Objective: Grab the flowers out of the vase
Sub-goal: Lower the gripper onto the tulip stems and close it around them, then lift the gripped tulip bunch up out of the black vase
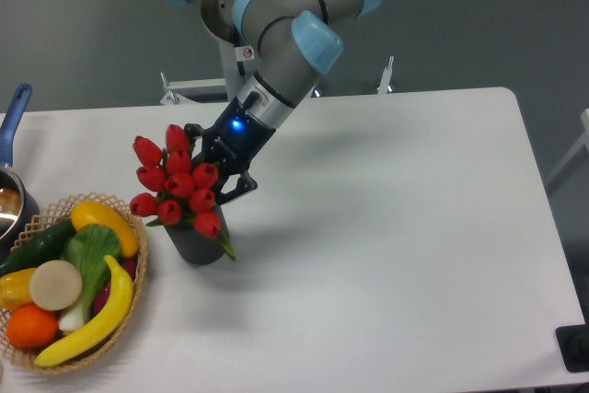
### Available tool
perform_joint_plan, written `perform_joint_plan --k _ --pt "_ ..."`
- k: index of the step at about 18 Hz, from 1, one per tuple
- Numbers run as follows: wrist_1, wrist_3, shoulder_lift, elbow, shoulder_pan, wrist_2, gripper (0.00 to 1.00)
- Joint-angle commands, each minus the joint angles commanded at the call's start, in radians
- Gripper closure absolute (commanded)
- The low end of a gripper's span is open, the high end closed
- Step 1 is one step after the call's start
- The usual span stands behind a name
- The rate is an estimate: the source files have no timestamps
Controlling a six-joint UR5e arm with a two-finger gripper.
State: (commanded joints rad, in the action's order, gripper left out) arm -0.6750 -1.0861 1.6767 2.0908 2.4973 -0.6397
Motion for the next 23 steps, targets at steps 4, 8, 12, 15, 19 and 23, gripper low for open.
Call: perform_joint_plan --k 4,8,12,15,19,23 --pt "0.000 0.008 -0.012 0.003 0.002 0.003 1.00" --pt "0.000 0.047 -0.046 0.003 0.011 0.006 1.00" --pt "-0.002 0.153 -0.083 -0.031 0.023 0.049 1.00" --pt "-0.002 0.259 -0.080 -0.099 0.037 0.064 1.00" --pt "-0.003 0.365 -0.080 -0.156 0.054 0.092 1.00" --pt "-0.005 0.396 -0.092 -0.166 0.066 0.100 1.00"
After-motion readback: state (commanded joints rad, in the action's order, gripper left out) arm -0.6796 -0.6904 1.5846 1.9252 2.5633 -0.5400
